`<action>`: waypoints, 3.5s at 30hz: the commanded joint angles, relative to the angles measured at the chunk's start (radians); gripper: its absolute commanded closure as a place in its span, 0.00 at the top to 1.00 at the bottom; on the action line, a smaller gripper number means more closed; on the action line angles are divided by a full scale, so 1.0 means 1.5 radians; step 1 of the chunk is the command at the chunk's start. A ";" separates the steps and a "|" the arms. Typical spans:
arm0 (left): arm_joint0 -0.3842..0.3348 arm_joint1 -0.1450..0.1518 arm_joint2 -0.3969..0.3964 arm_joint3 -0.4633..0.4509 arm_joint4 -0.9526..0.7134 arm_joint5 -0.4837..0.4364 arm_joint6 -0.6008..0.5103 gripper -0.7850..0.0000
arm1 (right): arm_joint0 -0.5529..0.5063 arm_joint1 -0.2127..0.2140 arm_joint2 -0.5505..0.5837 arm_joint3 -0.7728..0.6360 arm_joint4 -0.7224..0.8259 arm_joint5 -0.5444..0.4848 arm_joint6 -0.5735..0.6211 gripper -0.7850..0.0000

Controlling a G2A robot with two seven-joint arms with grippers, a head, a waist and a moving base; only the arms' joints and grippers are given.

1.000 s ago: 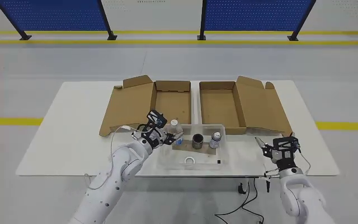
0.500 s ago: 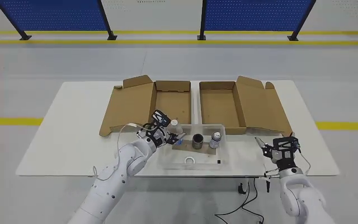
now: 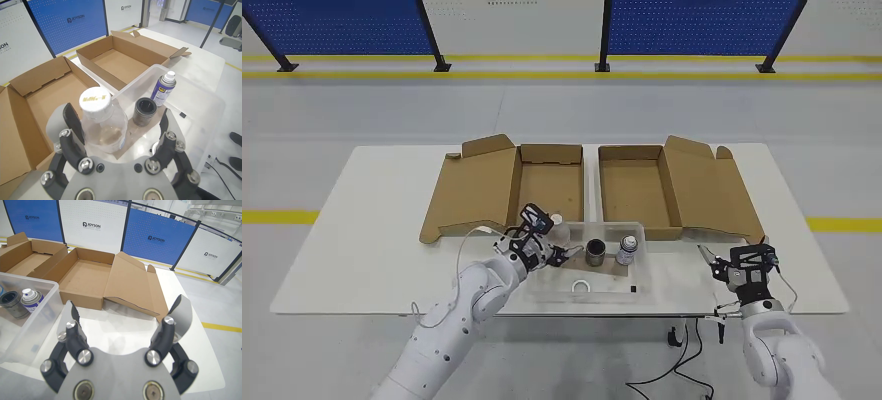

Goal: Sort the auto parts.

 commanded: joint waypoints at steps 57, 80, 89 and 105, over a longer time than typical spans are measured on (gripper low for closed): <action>-0.041 -0.029 0.052 0.131 0.002 0.015 0.007 0.53 | 0.000 0.000 0.000 0.000 0.000 0.000 0.000 1.00; -0.026 -0.026 0.040 0.100 0.031 -0.013 0.030 0.00 | 0.000 0.000 0.000 0.000 0.000 0.000 0.000 1.00; -0.005 -0.018 0.015 0.048 0.024 -0.036 0.022 0.00 | 0.000 0.000 0.000 0.000 0.000 0.000 0.000 1.00; 0.087 0.007 -0.053 -0.115 0.001 -0.097 -0.050 0.00 | 0.000 0.000 0.000 0.000 0.000 0.000 0.000 1.00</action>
